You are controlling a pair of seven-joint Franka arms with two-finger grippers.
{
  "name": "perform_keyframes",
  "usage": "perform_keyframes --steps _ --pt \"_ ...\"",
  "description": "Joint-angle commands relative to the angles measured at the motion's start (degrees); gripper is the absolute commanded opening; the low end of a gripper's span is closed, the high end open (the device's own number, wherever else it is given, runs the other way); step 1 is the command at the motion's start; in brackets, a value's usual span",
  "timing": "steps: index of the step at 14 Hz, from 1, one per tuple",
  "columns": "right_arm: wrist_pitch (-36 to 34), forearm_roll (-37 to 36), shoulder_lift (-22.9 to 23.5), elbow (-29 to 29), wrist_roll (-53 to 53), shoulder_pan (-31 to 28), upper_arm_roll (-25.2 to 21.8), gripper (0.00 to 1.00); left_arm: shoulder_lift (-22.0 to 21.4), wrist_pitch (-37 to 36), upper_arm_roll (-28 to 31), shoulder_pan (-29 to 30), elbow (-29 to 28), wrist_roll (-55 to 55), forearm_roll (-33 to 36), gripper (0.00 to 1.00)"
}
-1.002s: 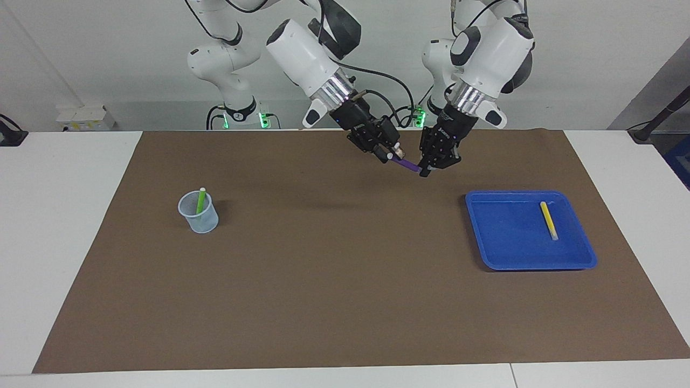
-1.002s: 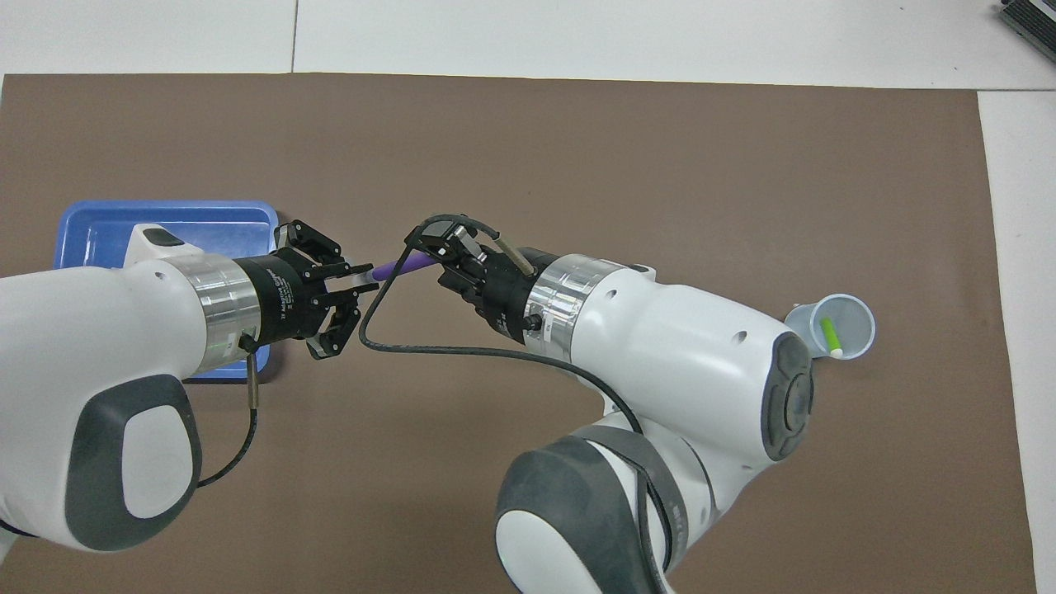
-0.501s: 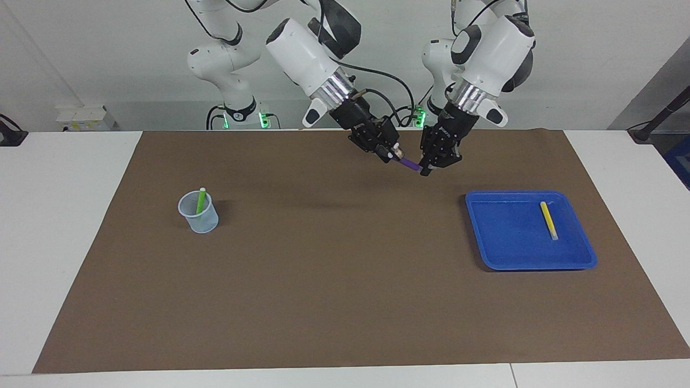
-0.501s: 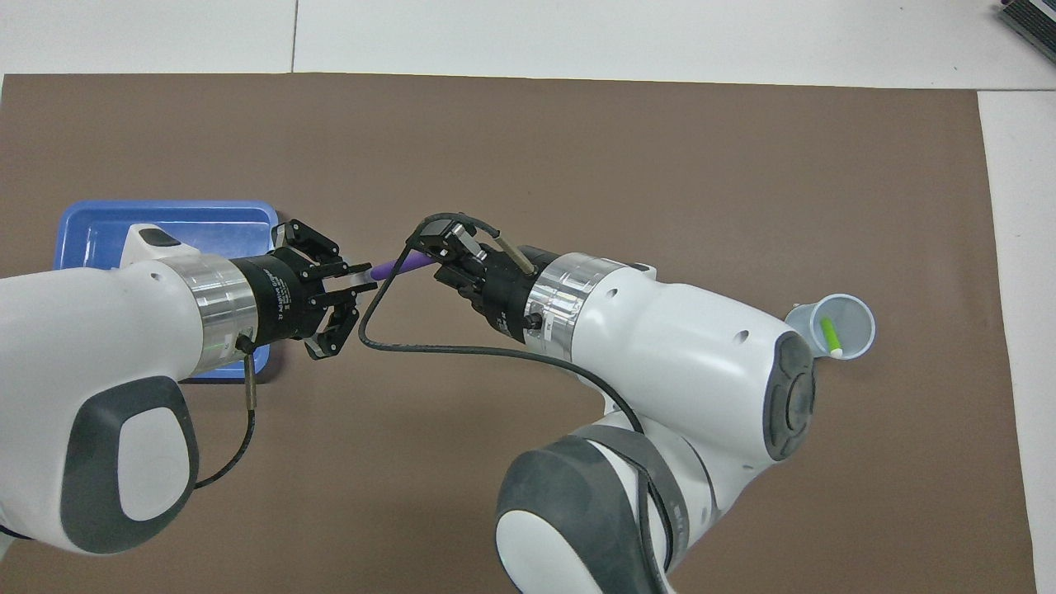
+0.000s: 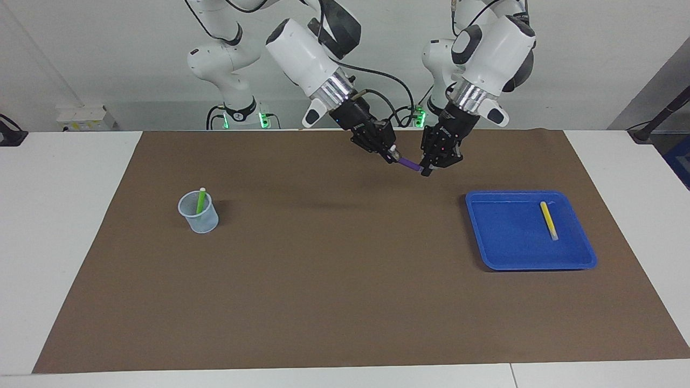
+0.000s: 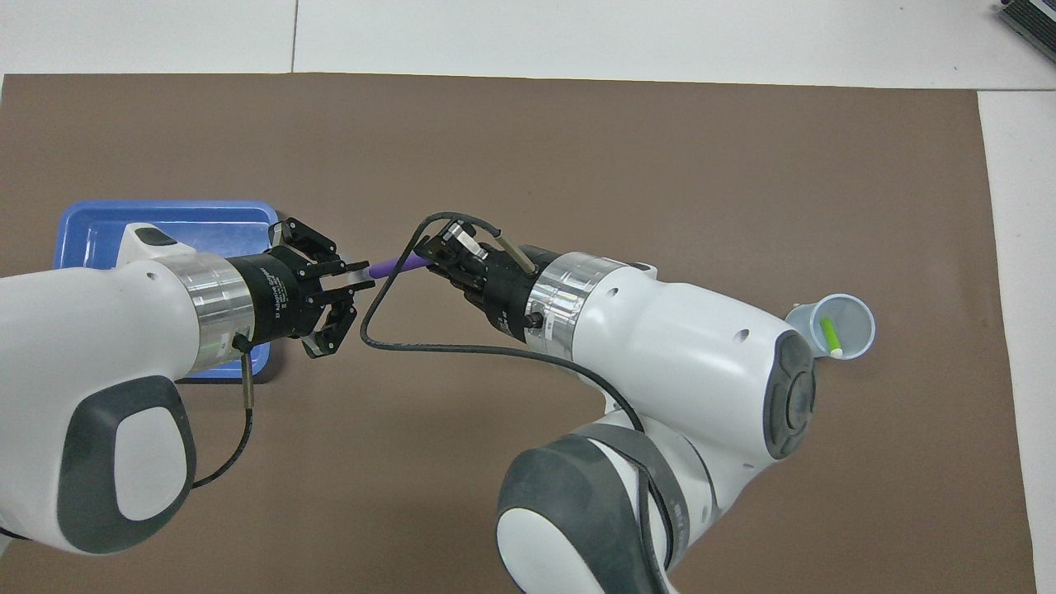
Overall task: Transfer and insert pens with both arms
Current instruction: 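Grasp the purple pen with the right gripper and open the left gripper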
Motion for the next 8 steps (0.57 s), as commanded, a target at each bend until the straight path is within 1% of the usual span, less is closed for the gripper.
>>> perform_keyframes --steps 1,5,6,7,8 --pt "0.84 -0.10 0.51 0.59 -0.12 -0.46 0.11 0.00 -2.25 0.83 0.39 -0.47 -2.22 -0.61 -0.93 0.00" --pt "0.84 -0.01 0.51 0.68 0.06 -0.73 0.11 0.00 -2.25 1.26 0.39 -0.29 -2.22 -0.43 -1.02 0.00" --pt "0.84 -0.01 0.51 0.68 0.14 -0.73 0.11 0.00 -2.25 1.96 0.39 -0.29 -2.22 -0.43 -1.02 0.39" --pt "0.84 -0.01 0.51 0.77 0.23 -0.73 0.11 0.00 -2.25 2.49 0.39 -0.29 -2.22 -0.61 -1.02 0.69" --pt "0.84 -0.01 0.51 0.77 0.23 -0.73 0.11 0.00 -2.25 2.58 0.39 -0.29 -2.31 -0.78 -1.02 0.72"
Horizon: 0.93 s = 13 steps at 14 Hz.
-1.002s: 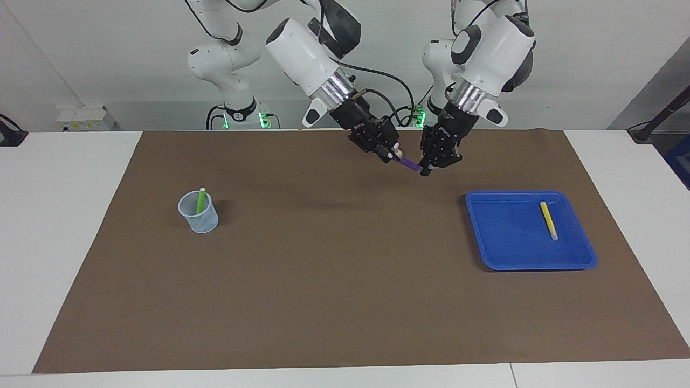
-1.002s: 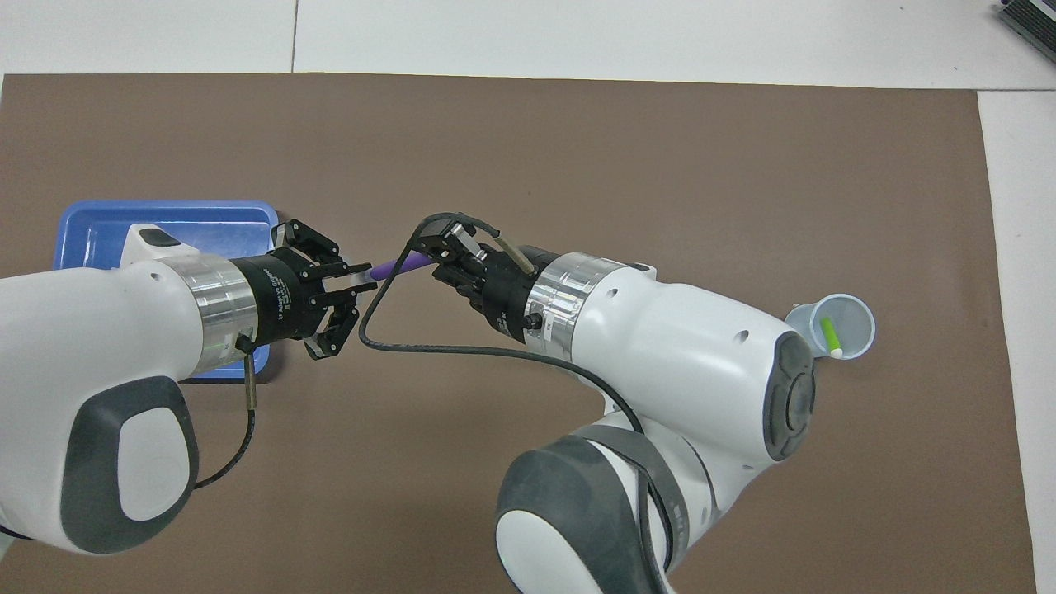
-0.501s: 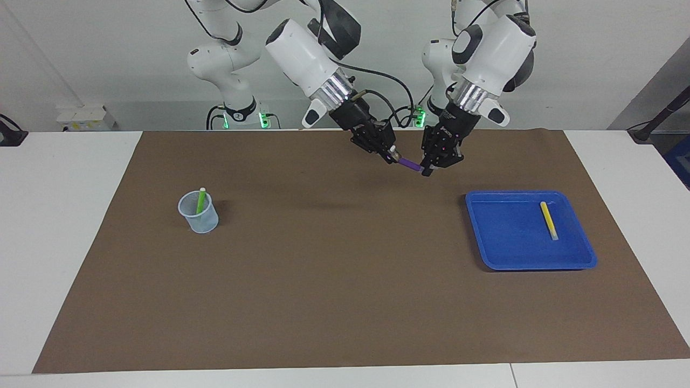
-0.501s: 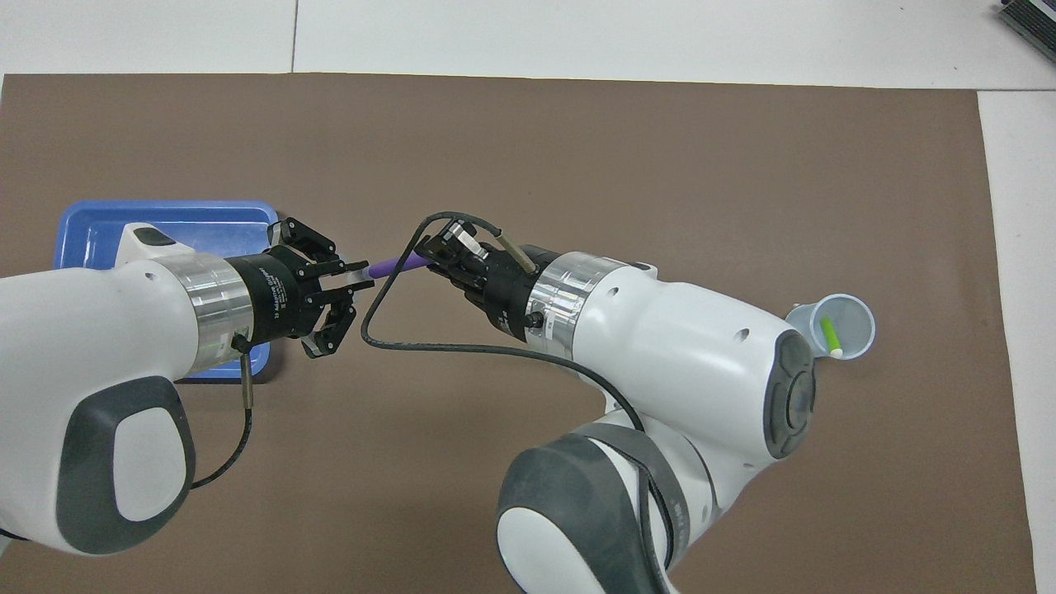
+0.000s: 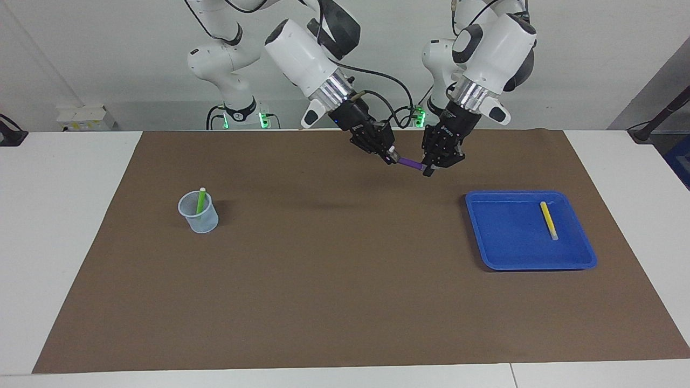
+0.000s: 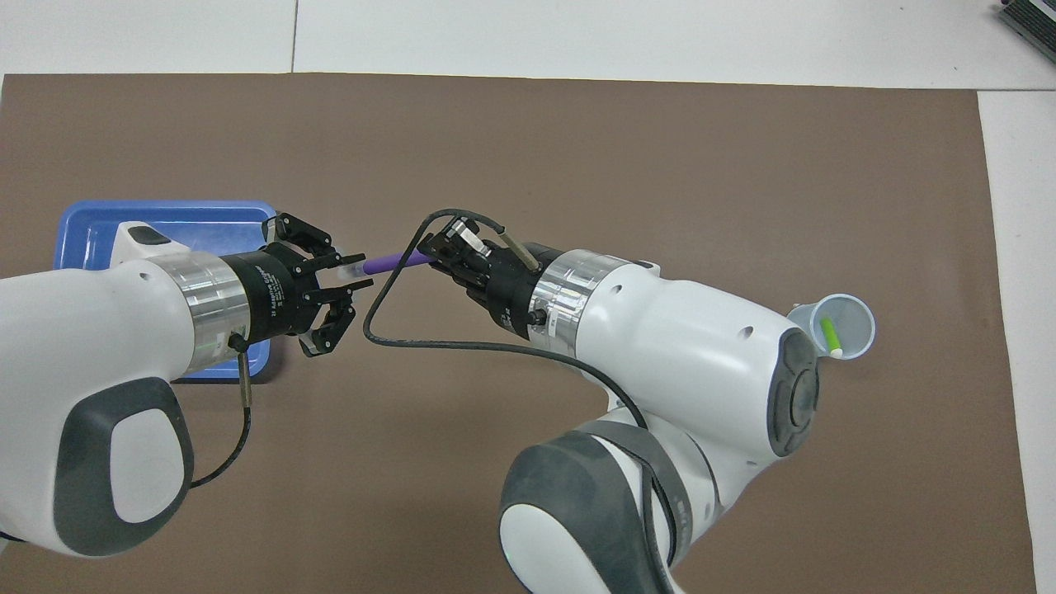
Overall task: Transfer and insert pens with both arms
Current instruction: 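Grasp the purple pen with the right gripper and open the left gripper, then carry the purple pen to the cup while the left gripper withdraws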
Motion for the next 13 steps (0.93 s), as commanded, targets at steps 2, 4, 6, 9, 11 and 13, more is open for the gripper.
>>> perform_keyframes --steps 2,4,6,9,11,13 --pt "0.81 -0.01 0.50 0.70 0.06 -0.51 0.24 0.00 -2.02 1.69 0.41 -0.20 -2.30 -1.03 -1.01 0.89" --pt "0.73 -0.01 0.50 0.61 -0.47 -0.51 0.24 0.00 -2.11 1.87 0.32 -0.03 -2.30 -1.12 -1.01 0.99" --pt "-0.41 -0.10 0.15 0.00 -4.14 -1.03 0.15 0.00 -2.11 1.87 0.41 0.06 -2.30 -1.21 -1.01 0.99" --pt "-7.33 -0.36 -0.64 -0.79 -9.76 -2.97 -0.20 0.00 -2.37 1.95 0.50 0.50 -2.91 0.36 -1.01 0.99" --pt "-11.82 -2.63 -1.25 -0.88 -13.38 -4.55 -0.20 0.00 -2.81 0.73 0.50 2.51 -3.35 9.98 -1.01 0.98" --pt "-16.04 -7.36 -1.34 -0.88 -15.05 -6.48 -0.20 0.00 -3.86 -6.79 0.85 5.32 -3.61 28.92 -0.92 0.98"
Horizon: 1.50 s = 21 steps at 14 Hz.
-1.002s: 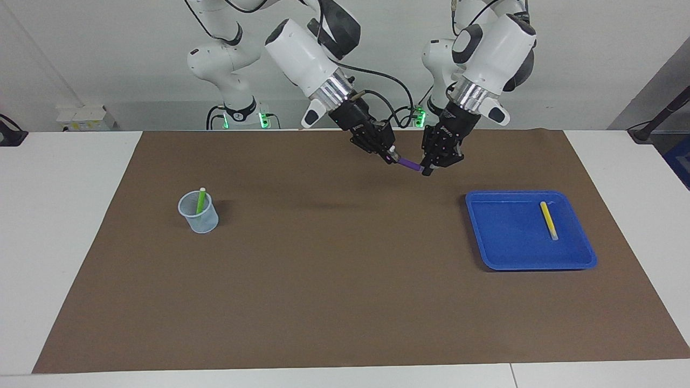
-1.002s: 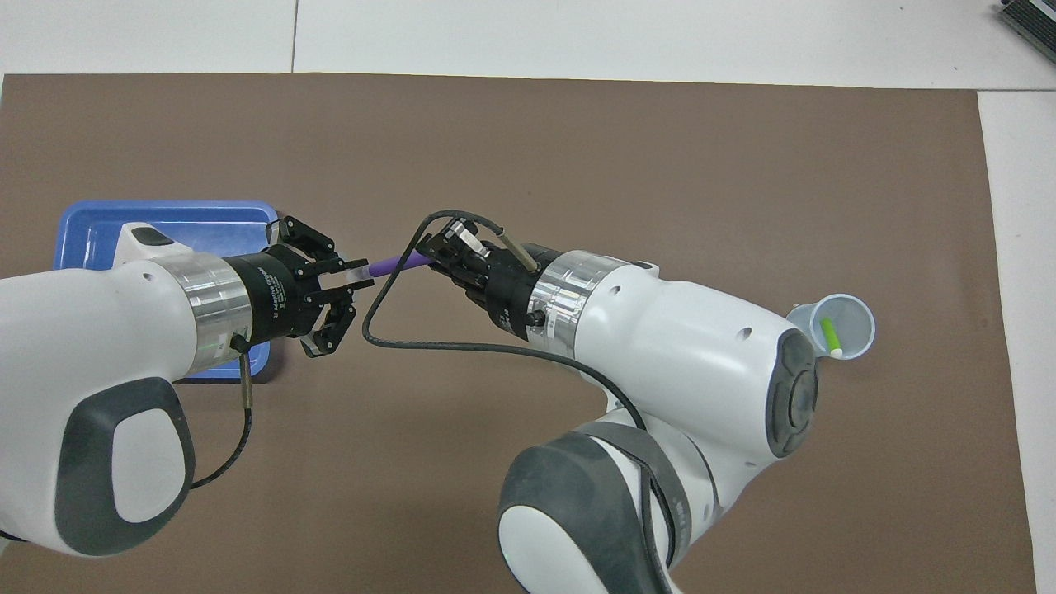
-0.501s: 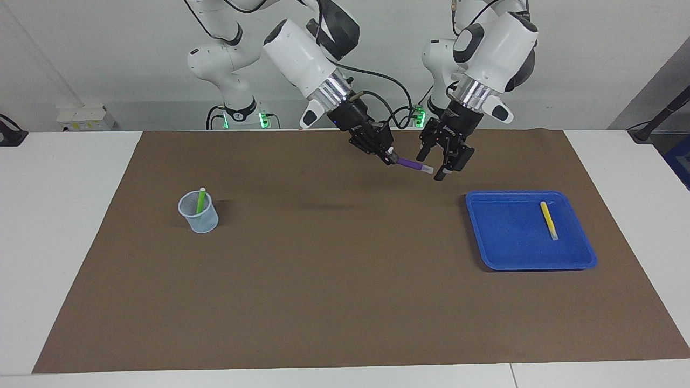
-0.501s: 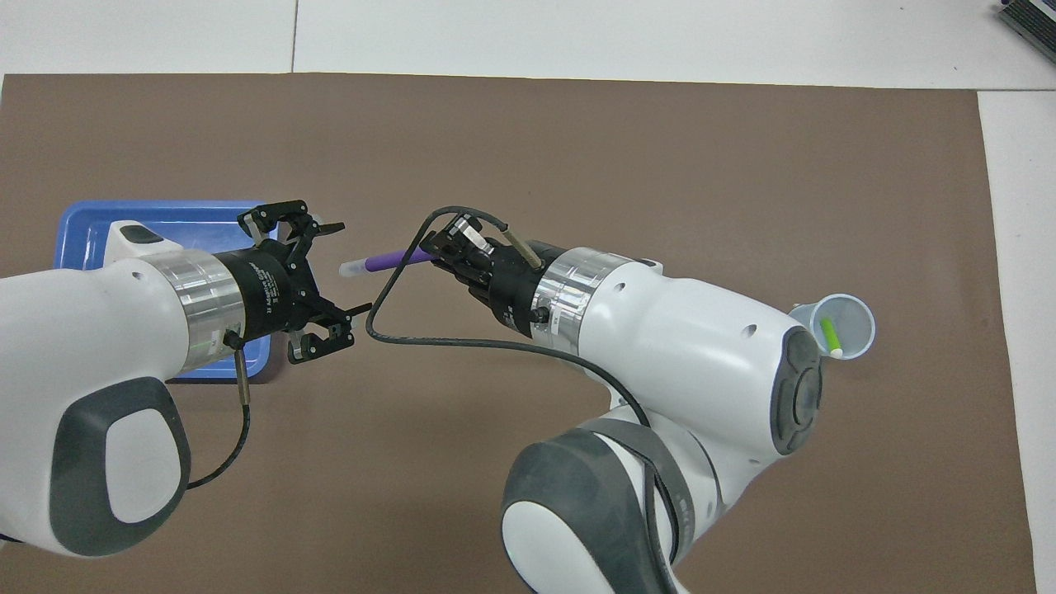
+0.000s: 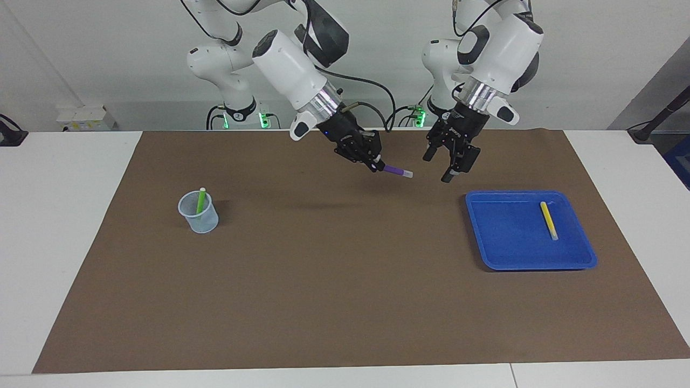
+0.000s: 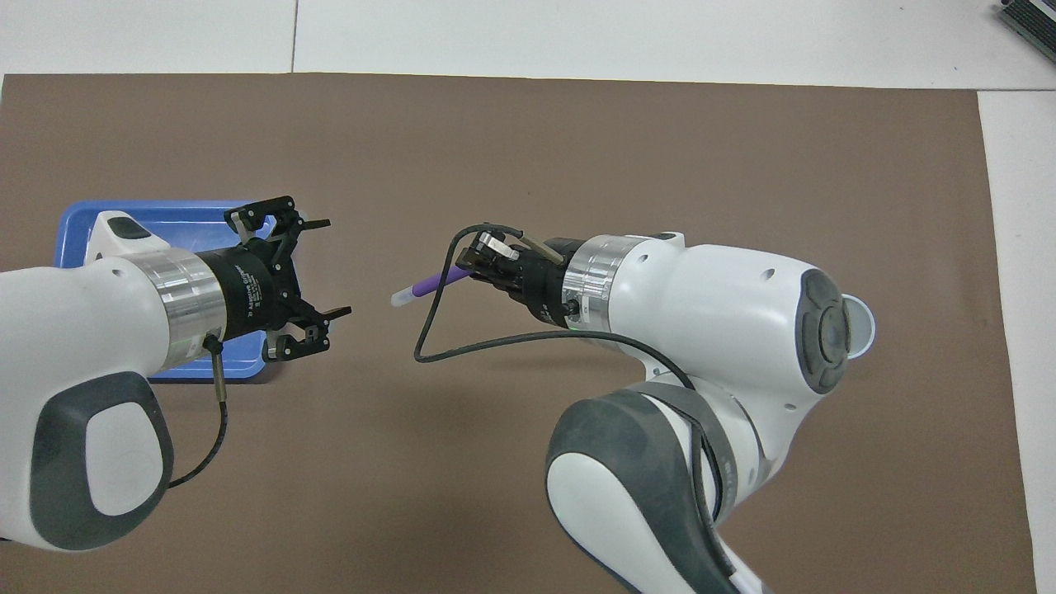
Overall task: Transfer and insert pens with both arms
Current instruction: 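Carry the purple pen to the cup while the left gripper withdraws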
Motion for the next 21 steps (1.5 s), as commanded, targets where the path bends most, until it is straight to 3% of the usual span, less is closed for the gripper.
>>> perform_keyframes --steps 1,6,10,16,18,21 --pt "-6.55 -6.83 -1.63 -0.69 -4.53 -2.99 0.25 0.00 -3.70 -8.89 0.35 5.32 -2.55 23.34 -1.03 0.98" --pt "-16.32 -14.40 -2.33 -0.25 -8.76 -7.30 0.25 0.00 -4.06 -15.95 0.53 16.49 -2.55 58.52 0.54 0.98" --pt "-25.97 -21.86 -4.52 -0.07 -17.53 -11.25 0.07 0.00 -2.75 -16.40 0.53 20.80 -2.64 80.06 11.17 0.99" --pt "-40.40 -33.90 -6.90 1.33 -42.12 -20.31 -0.10 0.00 -0.73 -15.78 0.53 23.10 -2.38 92.14 17.24 1.00" --pt "-41.30 -39.70 -7.34 0.90 -49.69 -22.15 -0.02 0.00 0.59 -15.08 0.53 24.76 -2.20 95.30 17.43 1.00" --pt "-40.25 -40.95 -7.26 0.46 -58.30 -26.20 -0.10 0.00 3.84 -11.40 0.53 28.36 -2.02 103.02 17.51 1.00"
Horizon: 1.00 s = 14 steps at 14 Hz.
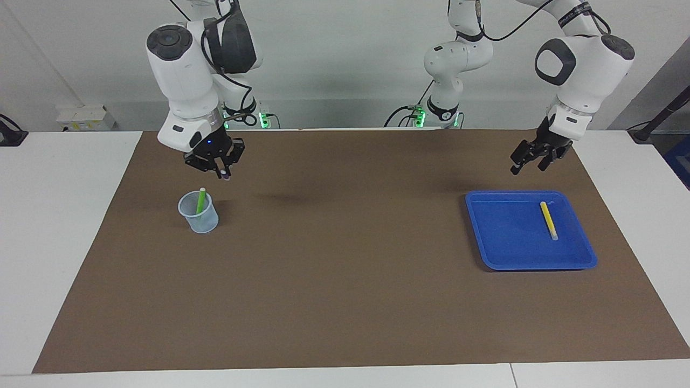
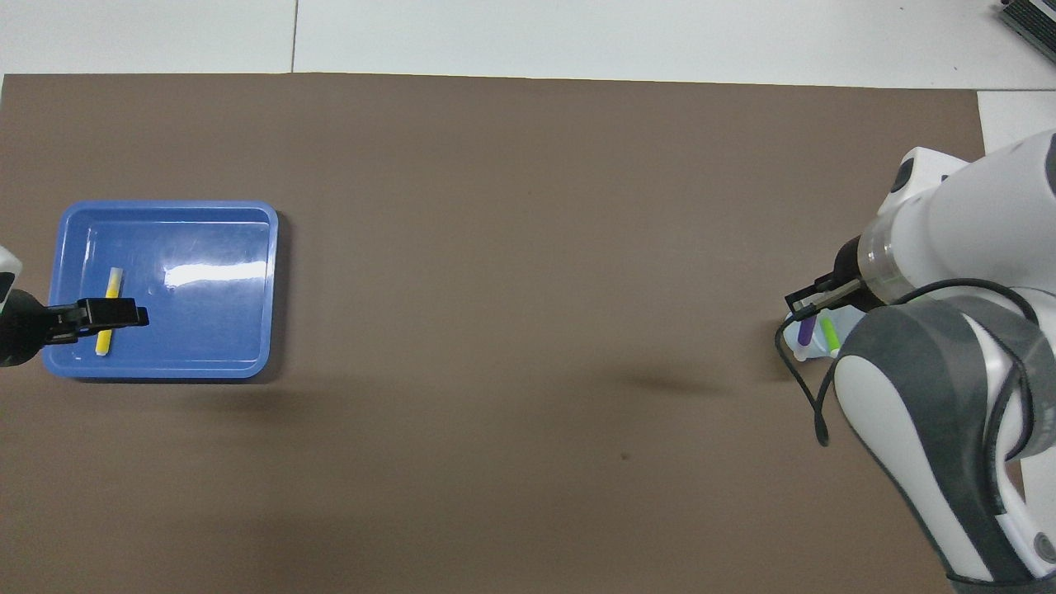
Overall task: Transfer and insert pens with both arms
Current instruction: 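Carry the purple pen to the cup while the left gripper withdraws, then insert the purple pen into the cup with the right gripper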
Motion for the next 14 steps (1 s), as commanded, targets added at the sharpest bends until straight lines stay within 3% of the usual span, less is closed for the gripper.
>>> perform_keyframes --steps 1,4,14 --pt "1.20 -1.83 -0.47 -0.78 -8.00 -3.57 0.57 0.00 3.95 4.02 -0.45 3.25 0.31 6.91 1.05 1.00" --pt "4.36 -1.83 -0.73 -3.49 -10.03 -5.15 0.57 0.00 7.99 8.85 -0.45 4.40 0.83 8.77 5.35 1.00" --pt "16.93 -1.66 -0.82 -10.88 -14.53 -7.79 0.57 0.00 19.16 18.70 -0.36 7.83 4.17 18.26 8.17 1.00"
